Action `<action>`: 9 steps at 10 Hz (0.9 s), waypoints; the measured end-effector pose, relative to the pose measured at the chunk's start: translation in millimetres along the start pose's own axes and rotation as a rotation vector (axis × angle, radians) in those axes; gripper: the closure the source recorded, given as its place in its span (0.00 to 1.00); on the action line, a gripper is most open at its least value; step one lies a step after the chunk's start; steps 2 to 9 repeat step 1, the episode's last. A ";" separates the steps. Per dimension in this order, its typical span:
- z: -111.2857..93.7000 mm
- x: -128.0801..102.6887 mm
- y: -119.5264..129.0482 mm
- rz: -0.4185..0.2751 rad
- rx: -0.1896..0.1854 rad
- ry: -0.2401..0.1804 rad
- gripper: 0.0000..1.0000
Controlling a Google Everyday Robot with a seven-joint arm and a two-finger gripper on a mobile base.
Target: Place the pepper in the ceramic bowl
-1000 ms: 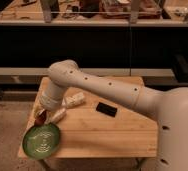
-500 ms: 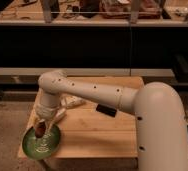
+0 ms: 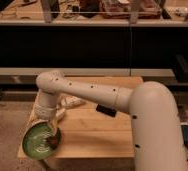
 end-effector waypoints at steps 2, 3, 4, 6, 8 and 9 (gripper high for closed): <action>0.1 -0.1 0.2 0.000 -0.001 0.000 0.20; 0.1 -0.1 0.2 0.000 -0.001 0.000 0.20; 0.1 -0.1 0.2 0.000 -0.001 0.000 0.20; 0.1 -0.1 0.2 0.000 -0.001 0.000 0.20; 0.1 -0.1 0.2 0.000 -0.001 0.000 0.20; 0.1 -0.1 0.2 0.000 -0.001 0.000 0.20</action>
